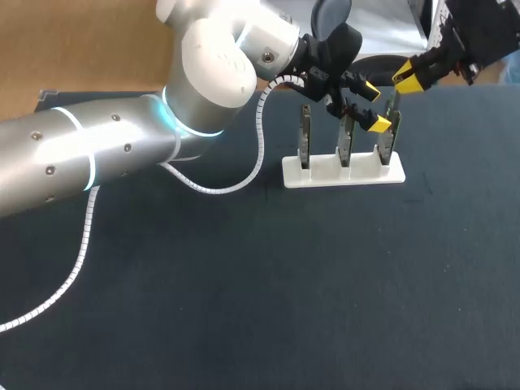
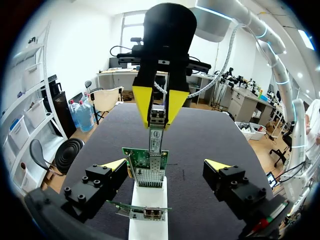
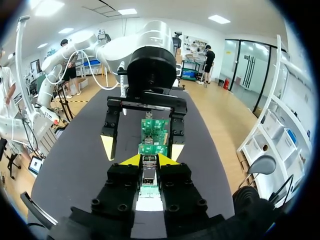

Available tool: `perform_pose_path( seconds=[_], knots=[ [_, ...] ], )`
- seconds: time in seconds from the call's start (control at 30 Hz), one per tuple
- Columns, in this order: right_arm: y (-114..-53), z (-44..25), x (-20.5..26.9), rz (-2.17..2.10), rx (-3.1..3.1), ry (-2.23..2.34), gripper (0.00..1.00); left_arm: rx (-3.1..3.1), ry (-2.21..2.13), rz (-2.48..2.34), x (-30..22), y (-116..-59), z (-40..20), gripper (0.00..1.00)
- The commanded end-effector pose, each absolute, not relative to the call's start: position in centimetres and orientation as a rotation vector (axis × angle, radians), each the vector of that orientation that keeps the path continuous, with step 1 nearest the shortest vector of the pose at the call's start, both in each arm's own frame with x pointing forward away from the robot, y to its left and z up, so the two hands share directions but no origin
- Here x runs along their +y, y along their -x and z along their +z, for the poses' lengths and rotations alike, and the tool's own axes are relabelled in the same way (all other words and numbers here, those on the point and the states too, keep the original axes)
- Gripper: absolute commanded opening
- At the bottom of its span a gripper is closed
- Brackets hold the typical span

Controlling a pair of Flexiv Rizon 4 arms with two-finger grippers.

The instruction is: Pick up the optical module with the left hand, and insert it into the network port with the right hand.

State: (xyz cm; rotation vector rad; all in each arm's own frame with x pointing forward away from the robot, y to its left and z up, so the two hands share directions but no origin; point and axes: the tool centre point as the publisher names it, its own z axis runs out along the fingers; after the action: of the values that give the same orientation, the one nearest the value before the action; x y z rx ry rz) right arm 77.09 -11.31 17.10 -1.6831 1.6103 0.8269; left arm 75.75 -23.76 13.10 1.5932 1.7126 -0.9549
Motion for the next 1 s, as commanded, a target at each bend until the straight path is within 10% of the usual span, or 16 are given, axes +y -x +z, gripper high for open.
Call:
perform_pose_path(
  seconds=[0.03, 1.0],
  knots=[
    [-76.85, 17.2, -11.32, 0.815, 1.609, 1.683, 0.0, 1.717, -1.593, -0.951, -23.79, -75.68, 13.16, 1.0],
    [-76.83, 17.62, -11.26, 0.783, 1.588, 1.694, 0.0, 1.717, -1.593, -0.951, -23.79, -75.68, 13.16, 1.0]
  ],
)
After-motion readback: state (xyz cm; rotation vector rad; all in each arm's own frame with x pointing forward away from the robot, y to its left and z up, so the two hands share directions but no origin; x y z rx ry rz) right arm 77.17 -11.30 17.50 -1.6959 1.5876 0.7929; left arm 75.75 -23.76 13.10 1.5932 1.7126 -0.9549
